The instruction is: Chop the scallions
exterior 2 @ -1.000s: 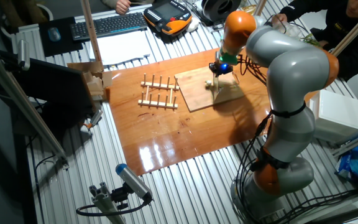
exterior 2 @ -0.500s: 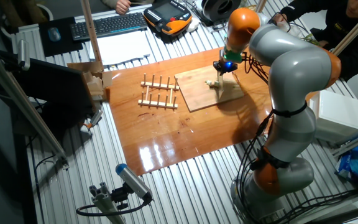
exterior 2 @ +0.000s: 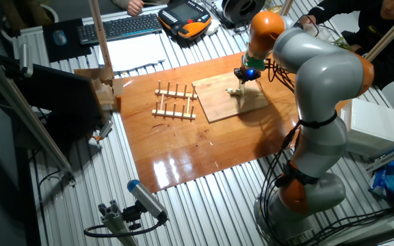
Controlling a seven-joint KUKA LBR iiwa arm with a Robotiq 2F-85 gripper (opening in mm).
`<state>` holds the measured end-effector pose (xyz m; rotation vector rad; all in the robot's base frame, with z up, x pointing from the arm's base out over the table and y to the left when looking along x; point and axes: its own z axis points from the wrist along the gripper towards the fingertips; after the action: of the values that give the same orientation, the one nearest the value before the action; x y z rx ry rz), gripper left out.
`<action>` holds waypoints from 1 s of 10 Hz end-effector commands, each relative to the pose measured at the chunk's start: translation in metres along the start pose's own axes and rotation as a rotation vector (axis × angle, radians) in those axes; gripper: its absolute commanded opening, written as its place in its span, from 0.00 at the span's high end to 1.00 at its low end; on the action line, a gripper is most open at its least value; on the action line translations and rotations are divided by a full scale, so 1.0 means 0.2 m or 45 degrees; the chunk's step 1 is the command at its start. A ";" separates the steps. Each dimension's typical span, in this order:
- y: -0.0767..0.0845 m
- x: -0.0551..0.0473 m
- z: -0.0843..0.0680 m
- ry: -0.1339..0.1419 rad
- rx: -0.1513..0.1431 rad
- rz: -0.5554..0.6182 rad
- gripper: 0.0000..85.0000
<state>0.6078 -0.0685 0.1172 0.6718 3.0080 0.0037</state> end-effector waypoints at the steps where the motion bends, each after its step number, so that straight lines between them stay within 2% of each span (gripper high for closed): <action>1: 0.00 0.00 0.00 0.000 0.000 0.000 1.00; 7: 0.02 0.01 0.03 -0.006 -0.005 0.004 1.00; 10: 0.02 0.02 0.06 -0.029 0.010 0.004 1.00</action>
<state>0.6073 -0.0623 0.1051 0.6720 2.9849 -0.0163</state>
